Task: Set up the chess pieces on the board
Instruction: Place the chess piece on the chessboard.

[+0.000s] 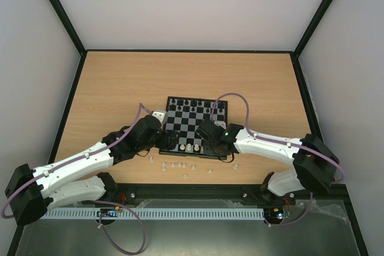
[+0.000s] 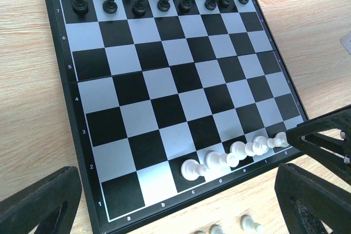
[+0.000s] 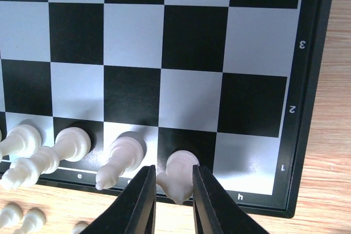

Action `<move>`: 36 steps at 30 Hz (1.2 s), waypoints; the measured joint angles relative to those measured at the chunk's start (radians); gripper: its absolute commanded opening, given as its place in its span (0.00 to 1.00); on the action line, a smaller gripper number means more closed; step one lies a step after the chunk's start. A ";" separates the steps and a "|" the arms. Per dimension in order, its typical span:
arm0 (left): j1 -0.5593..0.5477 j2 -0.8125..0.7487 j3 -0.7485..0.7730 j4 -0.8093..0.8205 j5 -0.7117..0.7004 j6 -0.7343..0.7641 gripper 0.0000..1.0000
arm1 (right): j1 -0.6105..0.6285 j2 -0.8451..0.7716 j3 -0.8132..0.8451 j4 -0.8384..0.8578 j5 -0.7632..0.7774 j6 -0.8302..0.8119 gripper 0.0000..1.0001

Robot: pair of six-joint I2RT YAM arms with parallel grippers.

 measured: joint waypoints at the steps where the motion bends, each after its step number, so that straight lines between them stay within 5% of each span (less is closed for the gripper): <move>1: 0.000 0.000 0.000 0.000 0.000 0.000 1.00 | 0.000 -0.001 -0.002 0.000 0.000 0.001 0.22; 11: 0.000 0.000 0.000 0.000 0.000 0.000 0.99 | 0.000 -0.023 -0.010 -0.002 0.002 0.004 0.32; 15: 0.000 0.000 0.000 -0.001 -0.004 0.000 0.99 | 0.000 -0.044 -0.010 -0.004 0.006 0.006 0.55; 21: 0.010 0.000 0.001 -0.031 -0.039 -0.006 1.00 | 0.001 -0.148 -0.008 -0.009 0.042 -0.024 0.71; 26: 0.028 0.000 0.006 -0.075 -0.058 -0.036 1.00 | 0.000 -0.200 0.026 -0.019 0.073 -0.081 0.99; 36: 0.025 0.000 0.038 -0.198 -0.096 -0.153 0.99 | -0.038 -0.221 0.088 -0.031 0.069 -0.230 0.99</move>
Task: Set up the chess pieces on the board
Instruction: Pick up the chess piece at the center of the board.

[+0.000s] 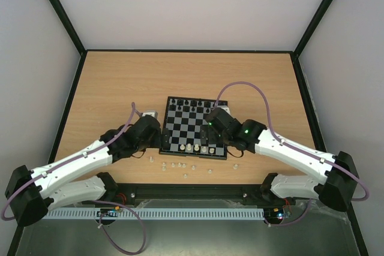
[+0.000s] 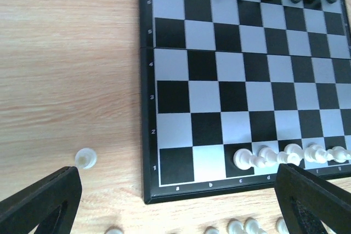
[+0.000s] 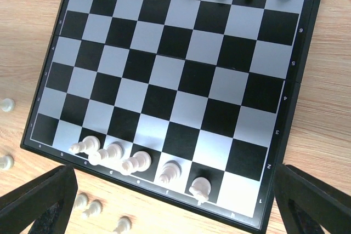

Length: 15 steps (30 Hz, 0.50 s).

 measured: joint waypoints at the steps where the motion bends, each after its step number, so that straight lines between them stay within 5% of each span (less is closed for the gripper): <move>1: -0.006 0.000 0.004 -0.015 -0.007 -0.015 0.99 | -0.006 -0.004 -0.002 0.001 -0.008 -0.013 0.98; 15: -0.210 -0.058 -0.016 -0.217 -0.097 -0.291 0.99 | -0.052 -0.055 -0.086 0.050 -0.097 -0.115 0.99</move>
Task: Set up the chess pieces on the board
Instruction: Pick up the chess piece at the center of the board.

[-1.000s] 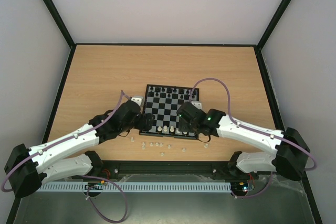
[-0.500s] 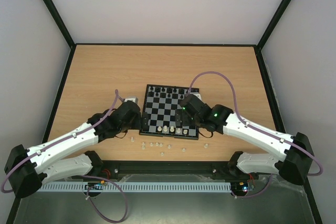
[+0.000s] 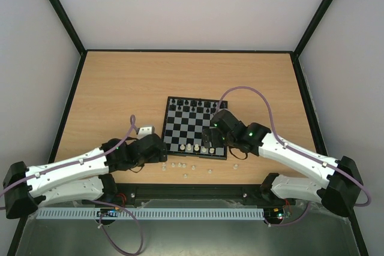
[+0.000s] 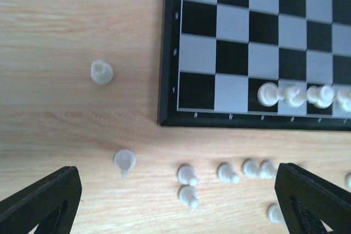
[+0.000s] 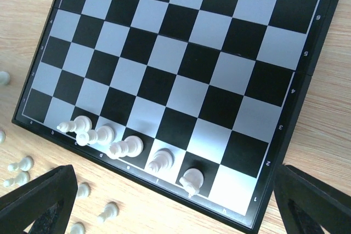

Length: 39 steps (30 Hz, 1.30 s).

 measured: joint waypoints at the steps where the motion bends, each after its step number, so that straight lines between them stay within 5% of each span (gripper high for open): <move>1: -0.022 -0.001 -0.009 -0.006 -0.008 -0.023 1.00 | 0.000 -0.003 -0.006 0.003 -0.003 -0.003 0.99; 7: -0.113 -0.012 -0.081 -0.016 -0.023 -0.115 1.00 | -0.001 -0.008 -0.046 0.030 -0.020 -0.018 0.98; 19: -0.121 0.068 -0.096 0.009 -0.021 -0.177 0.99 | -0.001 -0.052 -0.078 0.048 -0.019 -0.022 0.99; 39: -0.123 0.130 -0.156 0.037 -0.043 -0.211 0.43 | -0.001 -0.064 -0.084 0.064 -0.020 -0.037 0.99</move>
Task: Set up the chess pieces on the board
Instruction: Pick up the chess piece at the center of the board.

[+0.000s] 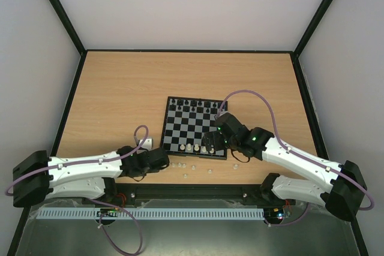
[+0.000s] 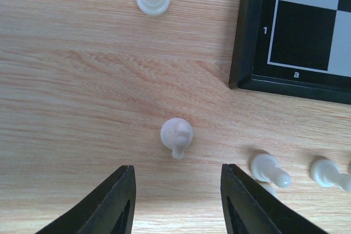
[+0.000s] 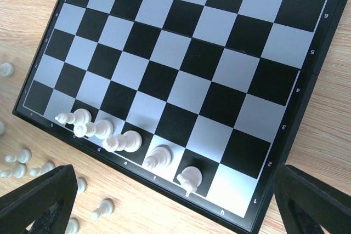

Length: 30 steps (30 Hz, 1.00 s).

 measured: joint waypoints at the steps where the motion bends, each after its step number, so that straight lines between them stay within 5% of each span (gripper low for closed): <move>1: 0.004 0.009 0.000 0.004 -0.003 0.006 0.41 | 0.000 0.000 0.000 0.000 0.000 0.000 0.99; 7: 0.049 0.018 0.000 0.037 -0.010 0.044 0.30 | 0.000 0.000 -0.001 0.000 0.000 0.000 0.99; 30: 0.100 0.048 -0.016 0.080 -0.010 0.111 0.18 | 0.000 -0.002 -0.013 0.014 0.000 0.000 0.99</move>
